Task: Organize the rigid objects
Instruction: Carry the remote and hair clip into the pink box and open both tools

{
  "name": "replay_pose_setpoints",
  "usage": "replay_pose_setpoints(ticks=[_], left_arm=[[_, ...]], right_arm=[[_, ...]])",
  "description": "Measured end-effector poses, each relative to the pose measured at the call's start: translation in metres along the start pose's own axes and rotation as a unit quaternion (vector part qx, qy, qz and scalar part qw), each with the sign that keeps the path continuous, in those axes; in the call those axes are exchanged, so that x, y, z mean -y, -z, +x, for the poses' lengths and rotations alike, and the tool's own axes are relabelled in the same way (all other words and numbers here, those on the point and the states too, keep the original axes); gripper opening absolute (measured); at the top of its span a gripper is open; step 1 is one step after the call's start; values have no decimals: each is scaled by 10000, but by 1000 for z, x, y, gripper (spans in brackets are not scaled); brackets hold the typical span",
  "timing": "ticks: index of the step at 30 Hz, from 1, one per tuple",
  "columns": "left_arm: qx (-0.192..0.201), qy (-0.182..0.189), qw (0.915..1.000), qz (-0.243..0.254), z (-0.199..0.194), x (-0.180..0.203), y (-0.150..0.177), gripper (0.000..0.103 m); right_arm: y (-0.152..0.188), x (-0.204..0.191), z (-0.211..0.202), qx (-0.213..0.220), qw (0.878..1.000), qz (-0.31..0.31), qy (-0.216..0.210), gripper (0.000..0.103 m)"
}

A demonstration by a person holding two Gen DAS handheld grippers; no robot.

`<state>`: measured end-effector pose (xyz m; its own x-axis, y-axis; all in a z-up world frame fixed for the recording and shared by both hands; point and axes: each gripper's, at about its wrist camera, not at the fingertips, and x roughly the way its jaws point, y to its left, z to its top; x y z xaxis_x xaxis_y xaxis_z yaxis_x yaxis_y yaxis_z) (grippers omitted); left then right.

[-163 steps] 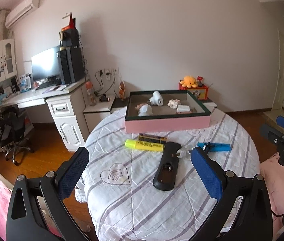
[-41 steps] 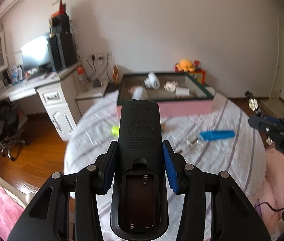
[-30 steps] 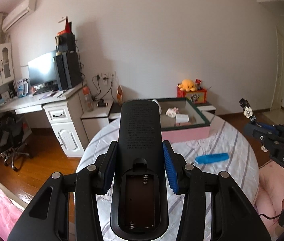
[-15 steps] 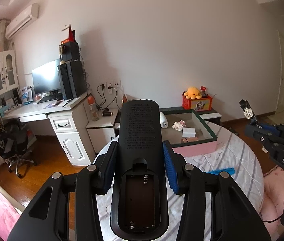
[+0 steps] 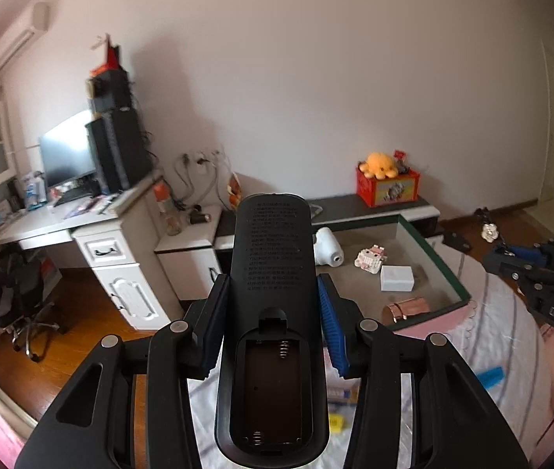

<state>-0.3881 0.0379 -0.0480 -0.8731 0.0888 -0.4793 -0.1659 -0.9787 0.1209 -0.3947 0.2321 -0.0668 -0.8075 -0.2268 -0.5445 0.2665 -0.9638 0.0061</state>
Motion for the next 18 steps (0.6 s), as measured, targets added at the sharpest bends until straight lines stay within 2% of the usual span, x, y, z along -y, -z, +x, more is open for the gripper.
replay_pose_setpoints(ticks=[7,13,16,18], left_arm=[[-465,287,9985,104,78,12,-15,44],[-1048,559,9921,399,137,52,-2,44],[-1163,495,9905,550,151,63,7,44],[-1289,608,9884,533,160,67,13,44]], right_arm=[[-9,24,75,-607,9982,-17,33,18],[2,35,118,-1088,9940,-27,110,18],[9,38,130,-1258,9919,-67,160,18],[13,36,135,-1342,9908,-102,172,18]])
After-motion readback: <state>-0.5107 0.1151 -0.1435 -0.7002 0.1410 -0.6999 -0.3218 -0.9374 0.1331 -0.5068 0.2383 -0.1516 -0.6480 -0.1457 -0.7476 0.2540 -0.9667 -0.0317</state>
